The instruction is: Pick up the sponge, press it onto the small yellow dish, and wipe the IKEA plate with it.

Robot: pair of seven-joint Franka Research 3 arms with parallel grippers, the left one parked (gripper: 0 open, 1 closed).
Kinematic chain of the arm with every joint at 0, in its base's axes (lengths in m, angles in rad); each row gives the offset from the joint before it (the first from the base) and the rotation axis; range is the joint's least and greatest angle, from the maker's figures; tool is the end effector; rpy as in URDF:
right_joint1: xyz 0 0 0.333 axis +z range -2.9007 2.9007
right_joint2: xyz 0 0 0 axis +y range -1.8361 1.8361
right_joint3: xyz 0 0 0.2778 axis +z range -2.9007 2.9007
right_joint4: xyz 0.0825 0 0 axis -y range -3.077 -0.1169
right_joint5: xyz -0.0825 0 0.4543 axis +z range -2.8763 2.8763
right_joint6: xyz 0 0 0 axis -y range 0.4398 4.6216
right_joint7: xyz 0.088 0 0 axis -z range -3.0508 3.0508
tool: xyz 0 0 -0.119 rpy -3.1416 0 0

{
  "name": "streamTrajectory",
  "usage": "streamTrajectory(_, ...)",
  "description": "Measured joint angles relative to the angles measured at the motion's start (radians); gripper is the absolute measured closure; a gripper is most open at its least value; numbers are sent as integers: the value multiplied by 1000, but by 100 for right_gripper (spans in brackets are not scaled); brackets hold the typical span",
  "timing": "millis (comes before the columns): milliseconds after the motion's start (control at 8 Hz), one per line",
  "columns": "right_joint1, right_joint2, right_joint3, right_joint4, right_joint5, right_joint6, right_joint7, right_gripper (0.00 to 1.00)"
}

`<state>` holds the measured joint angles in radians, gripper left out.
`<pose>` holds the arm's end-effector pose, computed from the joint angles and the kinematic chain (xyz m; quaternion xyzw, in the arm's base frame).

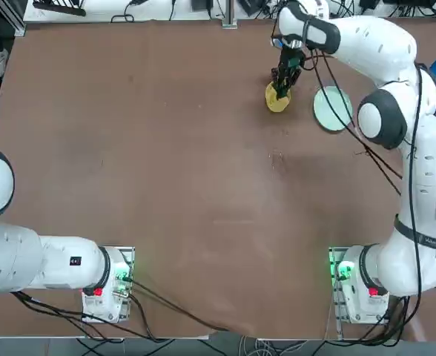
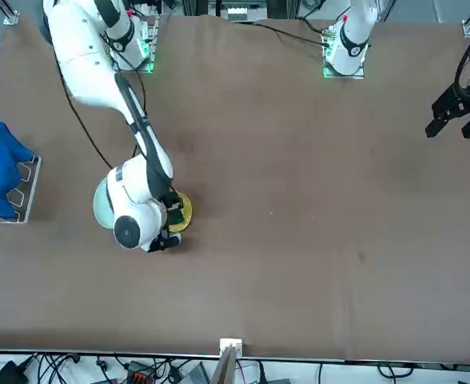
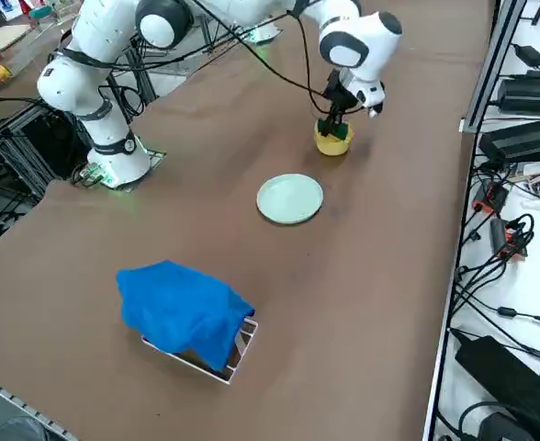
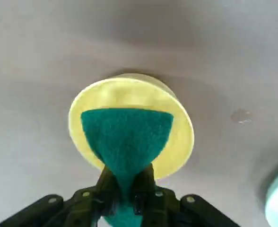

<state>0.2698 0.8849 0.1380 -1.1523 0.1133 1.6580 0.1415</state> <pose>0.6913 0.2895 0.1778 -0.9715 -0.0999 0.2070 0.0574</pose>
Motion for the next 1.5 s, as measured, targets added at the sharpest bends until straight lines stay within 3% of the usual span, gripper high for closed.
streamTrajectory(625,-3,-84,-1,-1,-1,-86,14,84)
streamTrajectory(1000,-44,-173,-11,-117,-20,-96,17,84)
streamTrajectory(1500,-165,-296,-19,-276,-58,-95,12,84)
